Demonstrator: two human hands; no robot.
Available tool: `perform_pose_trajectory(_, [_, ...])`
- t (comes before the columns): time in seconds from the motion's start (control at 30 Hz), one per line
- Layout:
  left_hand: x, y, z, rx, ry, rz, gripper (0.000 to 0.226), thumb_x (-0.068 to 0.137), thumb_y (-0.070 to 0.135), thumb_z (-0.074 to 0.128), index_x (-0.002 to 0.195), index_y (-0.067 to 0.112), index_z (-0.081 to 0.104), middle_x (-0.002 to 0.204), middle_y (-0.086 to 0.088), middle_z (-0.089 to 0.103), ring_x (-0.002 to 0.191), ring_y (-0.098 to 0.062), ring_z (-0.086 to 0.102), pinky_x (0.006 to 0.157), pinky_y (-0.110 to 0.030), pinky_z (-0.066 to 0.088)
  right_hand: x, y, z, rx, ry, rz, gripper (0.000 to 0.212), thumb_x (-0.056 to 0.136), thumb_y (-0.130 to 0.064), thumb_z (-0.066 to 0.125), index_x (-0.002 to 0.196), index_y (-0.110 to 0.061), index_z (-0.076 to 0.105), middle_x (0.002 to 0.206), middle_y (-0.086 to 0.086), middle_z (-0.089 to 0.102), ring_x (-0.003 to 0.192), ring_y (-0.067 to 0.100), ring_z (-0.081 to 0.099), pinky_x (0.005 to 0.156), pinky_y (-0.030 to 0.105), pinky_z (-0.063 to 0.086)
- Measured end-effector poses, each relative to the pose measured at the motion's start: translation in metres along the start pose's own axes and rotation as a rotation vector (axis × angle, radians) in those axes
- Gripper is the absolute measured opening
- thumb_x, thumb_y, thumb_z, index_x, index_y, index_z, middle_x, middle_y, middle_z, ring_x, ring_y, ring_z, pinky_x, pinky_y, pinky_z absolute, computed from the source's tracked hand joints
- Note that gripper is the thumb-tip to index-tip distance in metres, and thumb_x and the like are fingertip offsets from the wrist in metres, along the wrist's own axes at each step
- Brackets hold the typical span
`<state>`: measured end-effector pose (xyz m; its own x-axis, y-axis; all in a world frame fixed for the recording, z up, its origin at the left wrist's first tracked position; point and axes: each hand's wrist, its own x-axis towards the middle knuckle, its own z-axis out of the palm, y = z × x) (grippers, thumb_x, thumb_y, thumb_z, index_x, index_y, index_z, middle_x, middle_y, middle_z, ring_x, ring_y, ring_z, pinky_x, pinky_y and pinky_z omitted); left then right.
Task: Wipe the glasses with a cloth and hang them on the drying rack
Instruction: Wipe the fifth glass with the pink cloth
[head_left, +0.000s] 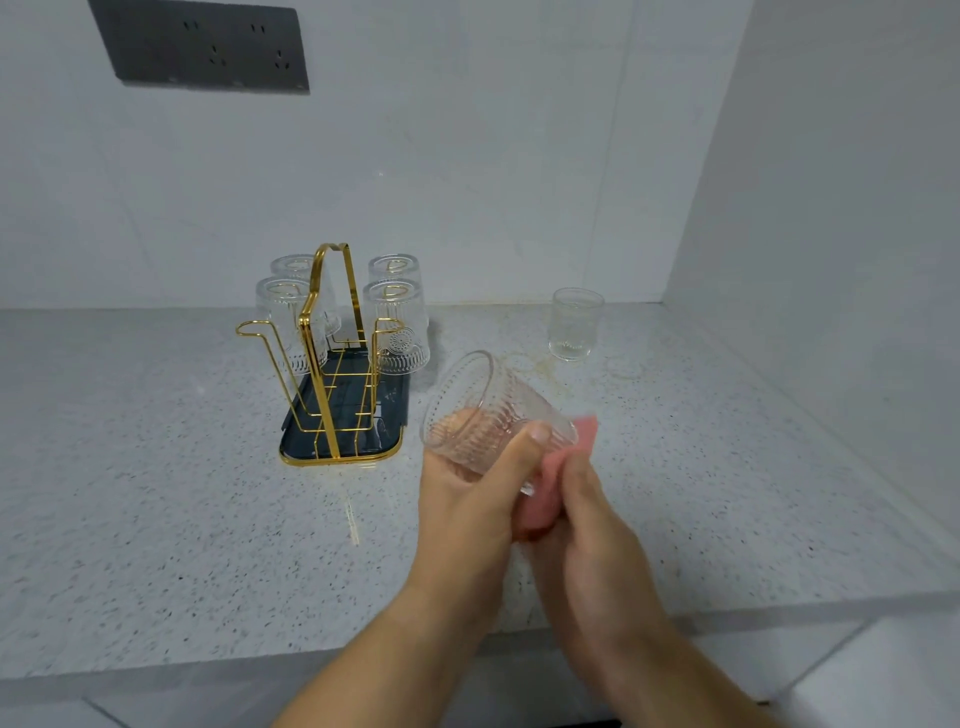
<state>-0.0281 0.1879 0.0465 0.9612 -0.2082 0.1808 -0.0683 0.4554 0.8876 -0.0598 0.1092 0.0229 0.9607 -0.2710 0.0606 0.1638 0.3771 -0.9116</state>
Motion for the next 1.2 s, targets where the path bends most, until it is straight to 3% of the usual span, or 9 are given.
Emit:
perform_pose_trajectory(0.1, [0.004, 0.001, -0.002, 0.044, 0.015, 0.007, 0.023, 0.092, 0.009, 0.075, 0.1, -0.008, 0.063, 0.088, -0.028, 0.072, 0.079, -0.033, 0.07, 0.068, -0.04, 0.058, -0.004, 0.002, -0.002, 0.105, 0.0, 0.106, 0.065, 0.109, -0.05, 0.031, 0.139, 0.004, 0.051, 0.138, 0.024, 0.063, 0.131, 0.028, 0.061, 0.112, 0.044, 0.043])
perform_pose_trajectory(0.23, [0.006, -0.002, -0.006, 0.062, 0.034, 0.001, 0.046, 0.085, 0.007, 0.083, 0.121, -0.008, 0.057, 0.106, -0.034, 0.071, 0.093, -0.035, 0.075, 0.068, -0.038, 0.063, 0.004, -0.016, -0.01, 0.121, -0.089, 0.071, 0.043, 0.112, -0.033, 0.031, 0.137, -0.017, 0.062, 0.128, 0.012, 0.073, 0.112, 0.023, 0.073, 0.1, 0.045, 0.052])
perform_pose_trajectory(0.33, [0.008, -0.009, -0.011, 0.21, 0.063, 0.029, 0.061, 0.076, 0.02, 0.093, 0.126, 0.009, 0.059, 0.117, -0.017, 0.074, 0.109, -0.029, 0.074, 0.093, -0.046, 0.06, 0.012, -0.024, -0.029, -0.159, 0.02, -0.01, 0.036, 0.11, -0.031, 0.04, 0.136, -0.022, 0.063, 0.104, 0.006, 0.076, 0.079, 0.01, 0.072, 0.07, 0.03, 0.055])
perform_pose_trajectory(0.5, [0.004, -0.012, -0.02, 0.27, 0.114, -0.02, 0.054, 0.075, 0.017, 0.09, 0.118, 0.029, 0.06, 0.113, 0.005, 0.075, 0.102, -0.004, 0.073, 0.081, -0.016, 0.056, 0.026, -0.04, -0.065, -0.769, 0.089, -0.199, 0.031, 0.109, -0.034, 0.04, 0.137, -0.043, 0.051, 0.108, -0.021, 0.066, 0.091, -0.019, 0.063, 0.077, 0.006, 0.051])
perform_pose_trajectory(0.73, [0.006, -0.013, -0.029, 0.34, 0.123, -0.056, 0.056, 0.074, 0.02, 0.091, 0.121, 0.03, 0.06, 0.114, 0.009, 0.074, 0.102, -0.001, 0.072, 0.089, -0.024, 0.054, 0.048, -0.014, -0.111, -1.415, 0.006, -0.207, 0.023, 0.104, -0.037, 0.055, 0.119, -0.021, 0.062, 0.117, -0.008, 0.066, 0.11, 0.015, 0.061, 0.091, 0.025, 0.043])
perform_pose_trajectory(0.8, [0.007, -0.012, -0.033, 0.342, 0.126, -0.075, 0.056, 0.075, 0.02, 0.091, 0.121, 0.03, 0.061, 0.114, 0.009, 0.074, 0.103, -0.003, 0.072, 0.091, -0.025, 0.054, 0.047, -0.013, -0.109, -1.392, 0.035, -0.198, 0.022, 0.103, -0.04, 0.054, 0.112, -0.023, 0.065, 0.108, -0.01, 0.067, 0.104, 0.014, 0.062, 0.089, 0.025, 0.044])
perform_pose_trajectory(0.93, [0.007, -0.007, -0.036, 0.309, 0.111, -0.112, 0.052, 0.075, 0.013, 0.09, 0.117, 0.025, 0.062, 0.109, 0.003, 0.077, 0.095, -0.004, 0.074, 0.076, -0.015, 0.057, 0.04, -0.024, -0.094, -1.235, 0.113, -0.192, 0.03, 0.104, -0.046, 0.045, 0.115, -0.03, 0.068, 0.114, -0.025, 0.062, 0.114, 0.004, 0.055, 0.117, 0.044, 0.036])
perform_pose_trajectory(1.1, [0.007, 0.017, -0.034, 0.258, 0.049, -0.094, 0.048, 0.073, 0.01, 0.087, 0.112, 0.022, 0.062, 0.093, 0.01, 0.079, 0.085, 0.0, 0.074, 0.068, -0.009, 0.053, 0.029, -0.039, -0.053, -0.795, 0.132, -0.101, 0.022, 0.101, -0.05, 0.052, 0.104, -0.039, 0.07, 0.109, -0.014, 0.074, 0.103, 0.006, 0.072, 0.097, 0.035, 0.054])
perform_pose_trajectory(1.2, [0.007, 0.041, -0.033, 0.239, 0.004, -0.017, 0.049, 0.069, 0.01, 0.086, 0.11, 0.02, 0.061, 0.087, 0.016, 0.078, 0.081, 0.002, 0.074, 0.067, -0.01, 0.053, 0.029, -0.04, -0.025, -0.353, 0.086, 0.016, 0.026, 0.103, -0.033, 0.055, 0.111, -0.017, 0.073, 0.116, 0.001, 0.076, 0.104, 0.021, 0.075, 0.086, 0.043, 0.06])
